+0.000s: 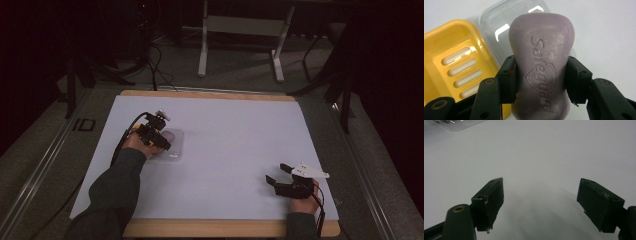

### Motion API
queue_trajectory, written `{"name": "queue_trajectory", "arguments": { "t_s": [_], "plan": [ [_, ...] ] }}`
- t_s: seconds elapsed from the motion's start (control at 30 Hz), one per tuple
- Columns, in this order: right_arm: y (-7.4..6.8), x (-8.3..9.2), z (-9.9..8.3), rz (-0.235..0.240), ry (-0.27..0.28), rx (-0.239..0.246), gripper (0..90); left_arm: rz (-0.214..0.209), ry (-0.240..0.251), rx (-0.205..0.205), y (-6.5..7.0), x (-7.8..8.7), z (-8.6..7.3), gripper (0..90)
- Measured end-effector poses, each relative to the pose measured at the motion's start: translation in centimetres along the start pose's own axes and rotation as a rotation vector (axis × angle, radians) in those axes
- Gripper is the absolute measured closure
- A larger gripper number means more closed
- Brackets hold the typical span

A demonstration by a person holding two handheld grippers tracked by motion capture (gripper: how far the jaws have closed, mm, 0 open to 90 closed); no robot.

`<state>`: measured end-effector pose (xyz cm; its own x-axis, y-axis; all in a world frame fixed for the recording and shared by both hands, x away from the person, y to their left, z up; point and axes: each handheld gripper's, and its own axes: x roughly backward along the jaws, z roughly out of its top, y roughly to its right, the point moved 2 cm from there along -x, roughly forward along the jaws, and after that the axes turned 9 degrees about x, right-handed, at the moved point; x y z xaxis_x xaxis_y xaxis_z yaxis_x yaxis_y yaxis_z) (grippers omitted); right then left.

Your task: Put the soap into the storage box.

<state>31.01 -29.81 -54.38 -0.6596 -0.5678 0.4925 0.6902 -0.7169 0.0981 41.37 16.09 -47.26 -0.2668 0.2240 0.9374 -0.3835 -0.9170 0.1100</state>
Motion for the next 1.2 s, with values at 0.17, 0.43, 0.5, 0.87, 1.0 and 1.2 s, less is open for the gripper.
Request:
{"name": "queue_trajectory", "arguments": {
  "t_s": [0.17, 0.43, 0.5, 0.87, 1.0, 1.2],
  "plan": [
    [0.0, 0.0, 0.0, -0.001, 0.000, 0.000, 21.1, 0.003, -0.004, 0.021, -0.6, -0.1, 0.1, 50.0],
    [0.0, 0.0, 0.0, 0.000, -0.001, 0.000, 21.2, 0.026, 0.001, 0.051, -1.5, 0.1, 0.2, 50.0],
    [0.0, 0.0, 0.0, 0.000, 0.000, 0.000, 21.2, 0.033, 0.005, 0.058, -1.7, 0.3, 0.3, 50.0],
    [0.0, 0.0, 0.0, 0.000, 0.000, 0.000, 21.2, 0.058, 0.020, 0.109, -3.1, 1.0, 0.5, 50.0],
    [0.0, 0.0, 0.0, -0.002, -0.001, 0.001, 21.2, 0.065, 0.019, 0.126, -3.6, 1.0, 0.4, 50.0],
    [0.0, 0.0, 0.0, -0.001, -0.003, 0.002, 21.2, 0.071, 0.018, 0.149, -4.2, 1.1, 0.4, 50.0]
  ]
}}
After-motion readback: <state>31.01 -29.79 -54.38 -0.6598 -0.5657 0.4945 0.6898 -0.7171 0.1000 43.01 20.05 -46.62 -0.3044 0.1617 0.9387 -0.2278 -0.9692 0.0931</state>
